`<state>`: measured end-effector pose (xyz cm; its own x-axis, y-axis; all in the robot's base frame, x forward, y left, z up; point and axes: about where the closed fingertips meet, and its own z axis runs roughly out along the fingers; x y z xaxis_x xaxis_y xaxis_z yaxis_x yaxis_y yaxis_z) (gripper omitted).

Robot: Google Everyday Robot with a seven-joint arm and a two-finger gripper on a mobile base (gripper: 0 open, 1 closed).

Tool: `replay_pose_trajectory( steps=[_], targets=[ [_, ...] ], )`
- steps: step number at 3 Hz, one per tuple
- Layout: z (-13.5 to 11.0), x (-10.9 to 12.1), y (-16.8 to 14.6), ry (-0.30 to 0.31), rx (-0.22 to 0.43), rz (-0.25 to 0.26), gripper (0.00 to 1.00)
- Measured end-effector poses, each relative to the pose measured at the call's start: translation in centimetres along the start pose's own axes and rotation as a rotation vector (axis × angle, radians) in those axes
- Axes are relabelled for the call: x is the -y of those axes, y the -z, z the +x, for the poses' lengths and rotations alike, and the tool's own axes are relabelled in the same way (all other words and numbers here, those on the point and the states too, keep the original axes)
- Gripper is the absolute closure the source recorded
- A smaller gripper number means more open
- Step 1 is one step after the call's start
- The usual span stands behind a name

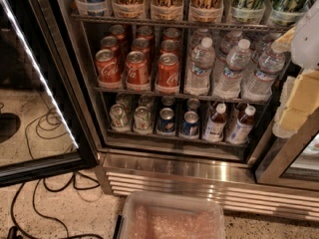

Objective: Pick redbull can from top shelf of fridge

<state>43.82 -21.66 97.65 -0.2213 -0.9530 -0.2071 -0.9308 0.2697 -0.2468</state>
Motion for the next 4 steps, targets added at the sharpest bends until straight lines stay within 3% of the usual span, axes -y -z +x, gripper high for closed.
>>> replay_pose_trajectory(
  steps=[2,4],
  targets=[
    [-0.4,0.1,0.0,-0.032,0.03,0.02,0.0],
    [-4.7,1.8,0.2,-0.271,0.122,0.122,0.0]
  ],
)
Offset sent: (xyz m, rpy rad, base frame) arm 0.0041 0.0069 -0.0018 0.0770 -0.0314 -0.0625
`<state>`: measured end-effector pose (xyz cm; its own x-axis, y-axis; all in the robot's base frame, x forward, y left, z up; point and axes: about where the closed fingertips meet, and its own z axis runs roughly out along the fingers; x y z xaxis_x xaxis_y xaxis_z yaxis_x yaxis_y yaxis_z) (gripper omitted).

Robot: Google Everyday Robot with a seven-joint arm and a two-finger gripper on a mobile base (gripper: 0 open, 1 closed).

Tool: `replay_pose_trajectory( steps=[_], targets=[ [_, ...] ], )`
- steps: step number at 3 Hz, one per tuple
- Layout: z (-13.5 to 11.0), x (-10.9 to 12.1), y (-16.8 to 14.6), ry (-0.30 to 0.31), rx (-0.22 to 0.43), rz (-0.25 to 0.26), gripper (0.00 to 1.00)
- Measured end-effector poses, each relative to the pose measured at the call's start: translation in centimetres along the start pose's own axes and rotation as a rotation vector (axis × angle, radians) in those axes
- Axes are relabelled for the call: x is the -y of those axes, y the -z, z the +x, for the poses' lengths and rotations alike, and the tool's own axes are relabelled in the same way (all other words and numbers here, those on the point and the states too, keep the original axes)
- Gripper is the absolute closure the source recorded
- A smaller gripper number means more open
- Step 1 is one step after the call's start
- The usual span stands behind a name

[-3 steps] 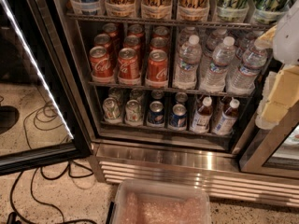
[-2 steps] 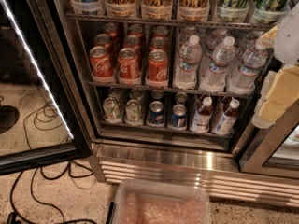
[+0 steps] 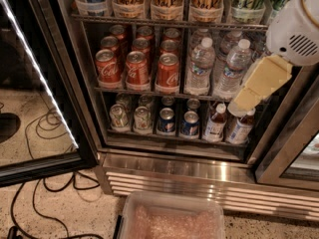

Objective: Pick redbull can from top shelf of fridge

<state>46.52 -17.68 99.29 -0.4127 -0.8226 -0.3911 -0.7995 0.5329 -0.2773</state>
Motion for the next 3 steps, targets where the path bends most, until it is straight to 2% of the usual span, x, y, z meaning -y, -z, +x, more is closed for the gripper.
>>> replay_pose_trajectory(
  steps=[1,2,3],
  targets=[
    [0.0,0.0,0.0,0.0,0.0,0.0,0.0],
    [-3.4,-3.3,-0.6,0.007,0.098,-0.029,0.0],
    [-10.0,-7.2,-0.9,0.057,0.272,-0.07,0.0]
  ],
)
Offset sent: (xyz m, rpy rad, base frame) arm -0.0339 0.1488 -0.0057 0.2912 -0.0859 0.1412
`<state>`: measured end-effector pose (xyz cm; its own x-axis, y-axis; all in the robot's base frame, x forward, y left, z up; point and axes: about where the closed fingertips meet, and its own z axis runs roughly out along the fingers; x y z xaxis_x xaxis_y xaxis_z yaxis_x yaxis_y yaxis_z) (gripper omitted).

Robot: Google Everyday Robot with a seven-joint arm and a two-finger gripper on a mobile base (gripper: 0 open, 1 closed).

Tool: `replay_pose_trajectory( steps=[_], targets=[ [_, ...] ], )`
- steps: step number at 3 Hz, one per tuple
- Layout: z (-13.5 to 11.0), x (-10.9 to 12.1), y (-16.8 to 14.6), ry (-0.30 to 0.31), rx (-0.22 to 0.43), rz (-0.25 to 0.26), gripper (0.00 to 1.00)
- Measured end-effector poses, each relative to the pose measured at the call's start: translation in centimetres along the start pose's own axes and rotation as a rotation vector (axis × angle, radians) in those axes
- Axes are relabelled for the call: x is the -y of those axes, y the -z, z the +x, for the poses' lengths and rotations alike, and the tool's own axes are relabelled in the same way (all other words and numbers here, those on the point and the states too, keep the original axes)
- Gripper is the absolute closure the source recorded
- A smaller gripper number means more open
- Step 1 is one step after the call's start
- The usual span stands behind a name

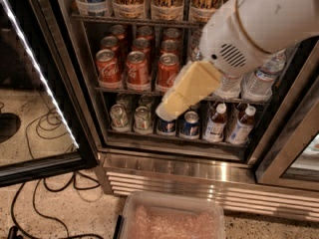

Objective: Pick redbull can from top shelf of fridge

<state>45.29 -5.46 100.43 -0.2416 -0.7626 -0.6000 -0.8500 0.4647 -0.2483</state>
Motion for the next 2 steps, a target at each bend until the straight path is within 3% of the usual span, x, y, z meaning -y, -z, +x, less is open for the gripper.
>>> replay_pose_trajectory(
  steps=[1,2],
  targets=[
    [-4.8,-1.8,-1.6,0.026,0.138,-0.027,0.0],
    [-7.9,-2.9,-2.5,0.05,0.217,-0.056,0.0]
  ],
)
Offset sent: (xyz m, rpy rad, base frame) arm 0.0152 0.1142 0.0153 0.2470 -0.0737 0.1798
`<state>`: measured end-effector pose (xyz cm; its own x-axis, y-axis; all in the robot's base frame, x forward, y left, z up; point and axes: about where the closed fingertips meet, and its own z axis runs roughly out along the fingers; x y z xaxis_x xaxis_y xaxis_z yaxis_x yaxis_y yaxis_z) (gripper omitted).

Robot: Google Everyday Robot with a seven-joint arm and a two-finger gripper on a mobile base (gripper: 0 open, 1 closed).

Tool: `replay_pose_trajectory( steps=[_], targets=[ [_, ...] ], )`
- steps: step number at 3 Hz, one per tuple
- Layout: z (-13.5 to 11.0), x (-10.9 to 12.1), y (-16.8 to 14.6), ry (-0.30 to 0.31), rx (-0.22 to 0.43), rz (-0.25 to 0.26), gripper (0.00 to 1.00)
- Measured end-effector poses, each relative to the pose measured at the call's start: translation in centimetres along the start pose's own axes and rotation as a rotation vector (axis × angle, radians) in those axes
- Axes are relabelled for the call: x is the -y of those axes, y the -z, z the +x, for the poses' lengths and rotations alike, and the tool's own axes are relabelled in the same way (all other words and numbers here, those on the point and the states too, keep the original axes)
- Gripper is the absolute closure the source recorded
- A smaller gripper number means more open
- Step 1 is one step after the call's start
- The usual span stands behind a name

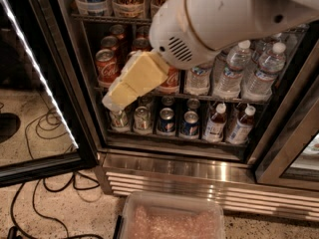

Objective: Pick redbull can from top shelf of fridge

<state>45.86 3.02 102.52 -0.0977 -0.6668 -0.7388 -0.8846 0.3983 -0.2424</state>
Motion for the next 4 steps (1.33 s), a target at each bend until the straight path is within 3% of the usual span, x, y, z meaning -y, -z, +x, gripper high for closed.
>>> replay_pose_trajectory(
  steps=[2,3,4],
  targets=[
    [-1.1,-0.8,0.0,0.008,0.028,0.027,0.0],
    [-0.6,-2.0,-3.2,-0.068,0.071,0.04,0.0],
    [-0.1,-0.6,-6.5,-0.169,0.124,0.103,0.0]
  ],
)
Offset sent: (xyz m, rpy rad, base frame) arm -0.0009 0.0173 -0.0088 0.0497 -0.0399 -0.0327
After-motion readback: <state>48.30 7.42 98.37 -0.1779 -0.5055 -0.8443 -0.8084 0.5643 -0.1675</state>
